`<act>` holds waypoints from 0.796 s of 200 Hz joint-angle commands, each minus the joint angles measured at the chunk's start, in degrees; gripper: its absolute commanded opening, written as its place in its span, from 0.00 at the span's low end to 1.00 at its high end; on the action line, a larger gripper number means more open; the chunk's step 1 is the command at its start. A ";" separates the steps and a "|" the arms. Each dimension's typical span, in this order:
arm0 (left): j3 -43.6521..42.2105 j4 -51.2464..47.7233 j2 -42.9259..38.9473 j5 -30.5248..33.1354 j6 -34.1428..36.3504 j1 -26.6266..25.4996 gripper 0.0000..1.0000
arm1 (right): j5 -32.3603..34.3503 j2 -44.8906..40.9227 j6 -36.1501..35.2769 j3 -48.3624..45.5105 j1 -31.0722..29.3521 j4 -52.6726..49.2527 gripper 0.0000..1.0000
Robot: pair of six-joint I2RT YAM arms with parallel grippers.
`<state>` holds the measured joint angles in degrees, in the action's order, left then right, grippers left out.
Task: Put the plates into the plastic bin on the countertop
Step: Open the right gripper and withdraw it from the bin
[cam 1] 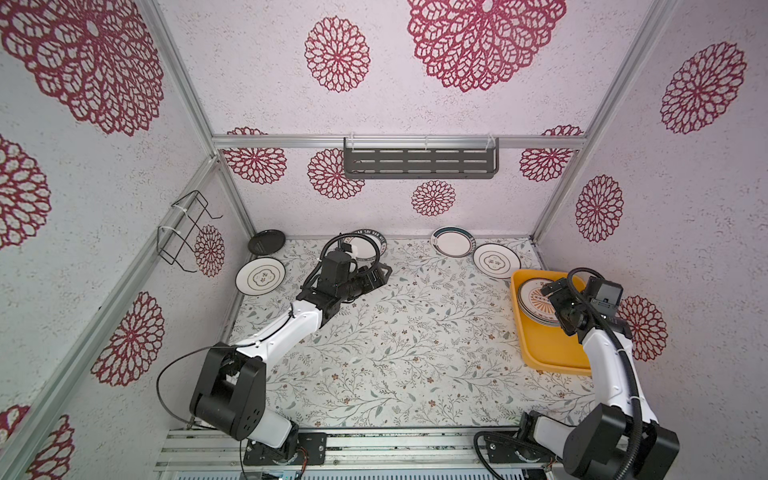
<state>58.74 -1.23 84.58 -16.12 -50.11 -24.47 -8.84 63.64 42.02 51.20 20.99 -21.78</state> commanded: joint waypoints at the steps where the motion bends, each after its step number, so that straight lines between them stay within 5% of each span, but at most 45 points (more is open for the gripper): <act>1: -2.39 -2.37 -4.76 1.13 1.68 -0.32 0.97 | 0.77 -4.13 0.58 -1.50 -1.77 -2.27 0.99; 113: -8.34 -15.32 -20.26 3.08 5.02 -0.36 0.97 | -1.92 -19.41 4.94 -8.52 -9.74 -5.41 0.99; 159: -7.51 -19.20 -20.68 4.78 5.63 -0.35 0.97 | -0.74 -17.39 6.82 -9.28 -14.03 -1.47 0.99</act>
<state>50.61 -18.41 64.51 -12.75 -45.93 -24.60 -10.68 44.84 46.81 41.58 9.02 -26.61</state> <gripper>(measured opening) 0.971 0.989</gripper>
